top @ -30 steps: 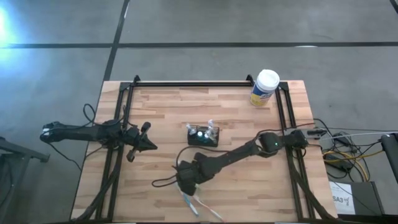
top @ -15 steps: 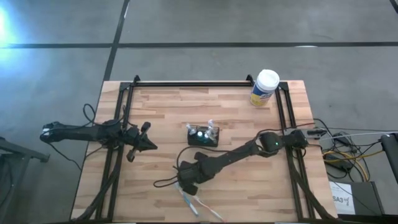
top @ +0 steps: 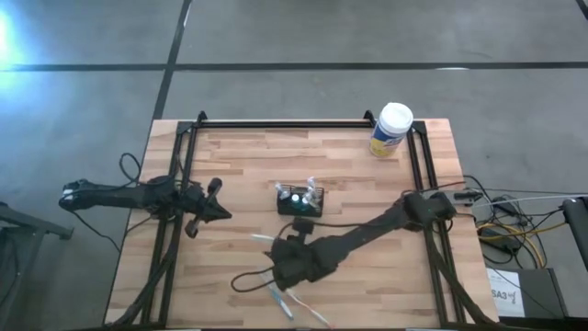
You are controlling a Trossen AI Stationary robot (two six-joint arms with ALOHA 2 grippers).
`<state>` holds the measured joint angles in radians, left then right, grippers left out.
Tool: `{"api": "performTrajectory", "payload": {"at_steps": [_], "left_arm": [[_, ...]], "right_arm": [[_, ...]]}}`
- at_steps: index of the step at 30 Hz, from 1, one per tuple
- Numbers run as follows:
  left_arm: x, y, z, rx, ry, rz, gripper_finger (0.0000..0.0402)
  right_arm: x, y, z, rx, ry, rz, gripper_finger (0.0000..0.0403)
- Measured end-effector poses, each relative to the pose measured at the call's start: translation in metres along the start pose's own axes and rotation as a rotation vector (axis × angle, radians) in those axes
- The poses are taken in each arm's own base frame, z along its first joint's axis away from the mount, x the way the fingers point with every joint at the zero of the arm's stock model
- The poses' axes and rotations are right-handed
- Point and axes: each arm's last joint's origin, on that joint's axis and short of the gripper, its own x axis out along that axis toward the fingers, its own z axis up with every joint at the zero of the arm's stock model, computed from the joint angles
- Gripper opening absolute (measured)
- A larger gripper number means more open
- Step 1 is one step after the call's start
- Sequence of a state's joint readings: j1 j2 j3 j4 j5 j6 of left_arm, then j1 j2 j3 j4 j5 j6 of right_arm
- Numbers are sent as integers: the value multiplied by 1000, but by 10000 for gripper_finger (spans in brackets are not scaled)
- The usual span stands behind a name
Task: Pick & Place toothbrushing station
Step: Put the green toothbrush into the black mesh organizer
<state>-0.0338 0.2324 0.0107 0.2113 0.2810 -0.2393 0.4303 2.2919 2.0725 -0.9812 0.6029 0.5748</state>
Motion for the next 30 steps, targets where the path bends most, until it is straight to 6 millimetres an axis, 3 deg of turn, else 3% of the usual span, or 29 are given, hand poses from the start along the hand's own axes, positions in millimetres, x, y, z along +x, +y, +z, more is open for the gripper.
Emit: {"api": "performTrajectory", "payload": {"at_steps": [4,6,13,21,30], "left_arm": [[1,0,3,17,-28,5,15],[2,-1,4,31,-42,1,27],[7,-5,17,75,-112,-35,135],[13,-6,32,69,-116,-10,259],[21,-2,42,52,-177,127,267]], "right_arm": [[-28,-9,7,-8,-95,-48,14],[-32,-12,8,-29,-122,-87,14],[-42,-22,19,-39,-302,-133,14],[-30,-36,17,-50,-500,-100,13],[-14,-67,6,95,-701,-121,13]]}}
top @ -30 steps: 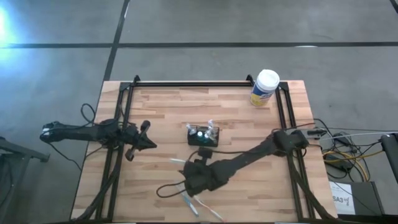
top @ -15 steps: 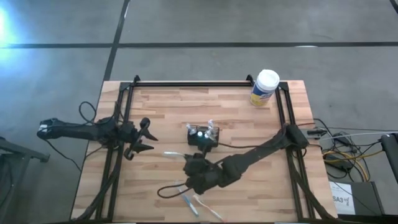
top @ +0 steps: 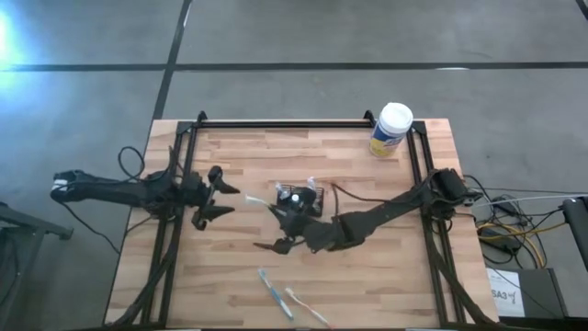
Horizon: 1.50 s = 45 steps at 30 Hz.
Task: Pick & Place toothbrushing station
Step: Put the green toothbrush into the black mesh organizer
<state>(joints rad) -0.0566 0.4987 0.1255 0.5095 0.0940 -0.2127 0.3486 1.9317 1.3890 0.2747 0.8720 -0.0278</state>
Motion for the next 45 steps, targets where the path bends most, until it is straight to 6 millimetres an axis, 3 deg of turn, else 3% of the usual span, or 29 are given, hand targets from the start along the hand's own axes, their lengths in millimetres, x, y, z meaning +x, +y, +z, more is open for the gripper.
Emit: {"api": "performTrajectory", "payload": {"at_steps": [6,13,23,45], "left_arm": [[13,4,7,9,14,135,266],[36,5,16,18,71,183,266],[72,1,51,111,31,164,266],[106,7,59,111,13,321,266]], "right_arm": [[4,-6,-2,8,-8,-163,13],[5,-8,-1,-6,-3,-217,13],[5,-10,-2,-35,10,-290,13],[5,-12,-3,-37,14,-347,13]]}}
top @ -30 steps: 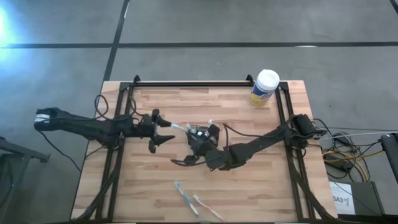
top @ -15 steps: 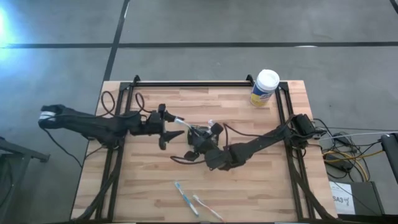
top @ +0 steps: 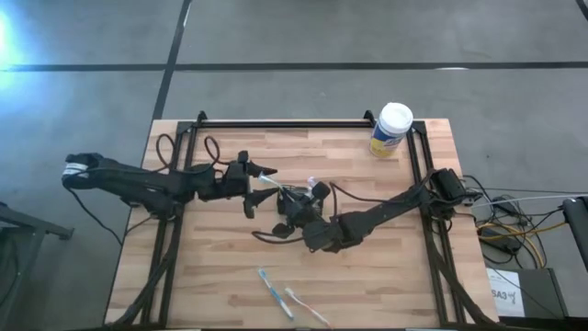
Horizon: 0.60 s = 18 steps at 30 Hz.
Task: Pick & Place toothbrushing station
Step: Put the green toothbrush into the black mesh organizer
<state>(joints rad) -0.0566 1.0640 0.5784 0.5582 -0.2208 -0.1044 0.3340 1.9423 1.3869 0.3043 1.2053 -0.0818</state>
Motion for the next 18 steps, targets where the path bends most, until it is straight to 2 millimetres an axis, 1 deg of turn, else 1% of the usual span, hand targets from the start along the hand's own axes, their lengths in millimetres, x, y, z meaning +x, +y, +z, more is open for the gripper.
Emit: {"api": "performTrajectory", "payload": {"at_steps": [3,6,8,10,14,15,16,18], "left_arm": [[1,0,0,-2,-12,1,256],[3,0,-1,13,-11,2,223],[4,0,-3,20,-4,-1,188],[5,-1,-3,20,-9,-16,143],[5,-2,-5,40,-4,-32,41],[6,-2,-5,45,-4,-34,24],[6,-2,-5,47,-4,-35,19],[6,-2,-5,51,-3,-50,22]], "right_arm": [[0,0,0,1,0,1,13],[0,0,0,2,0,5,13],[0,0,0,4,-1,5,13],[0,0,0,3,-1,5,13],[0,0,0,1,1,4,13],[0,0,-1,-2,1,4,13],[1,0,-1,-3,2,4,13],[0,0,-1,-3,2,4,13]]}}
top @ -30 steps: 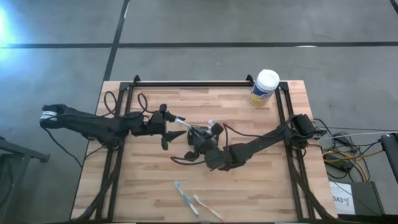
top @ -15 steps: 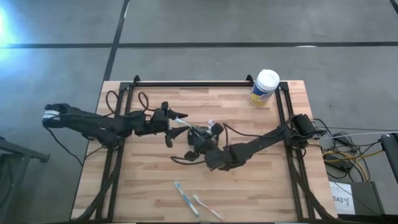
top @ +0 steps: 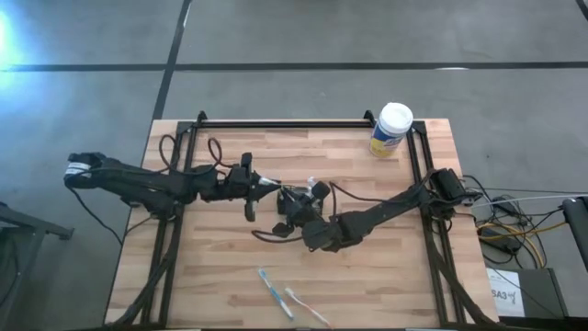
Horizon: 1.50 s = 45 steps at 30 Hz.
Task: Pick & Place toothbrushing station
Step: Put the green toothbrush into the black mesh organizer
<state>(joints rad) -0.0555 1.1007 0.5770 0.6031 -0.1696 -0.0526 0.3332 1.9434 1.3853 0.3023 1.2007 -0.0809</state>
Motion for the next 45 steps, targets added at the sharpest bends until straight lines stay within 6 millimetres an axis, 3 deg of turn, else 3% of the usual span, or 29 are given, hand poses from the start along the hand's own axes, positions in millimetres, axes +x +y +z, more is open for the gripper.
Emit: {"api": "performTrajectory", "payload": {"at_steps": [4,9,18,24,30,36,40,45], "left_arm": [[-1,0,1,24,-4,-10,19],[-9,0,7,74,-3,-22,19],[-46,4,32,109,-13,-72,19],[-62,3,23,119,128,-225,19],[-58,-2,11,159,206,-288,19],[-44,-6,-3,231,248,-307,19],[-35,-7,-6,259,236,-305,19],[-26,-8,-3,322,236,-289,19]], "right_arm": [[-1,1,0,-4,0,11,16],[-13,6,1,-5,-11,56,49],[-54,7,17,-64,-57,137,85],[-89,-2,32,-93,-87,309,66],[-115,-8,43,9,-98,494,41],[-128,-7,43,14,-105,531,27],[-129,-2,28,56,-64,624,26],[-115,6,5,187,-70,942,18]]}}
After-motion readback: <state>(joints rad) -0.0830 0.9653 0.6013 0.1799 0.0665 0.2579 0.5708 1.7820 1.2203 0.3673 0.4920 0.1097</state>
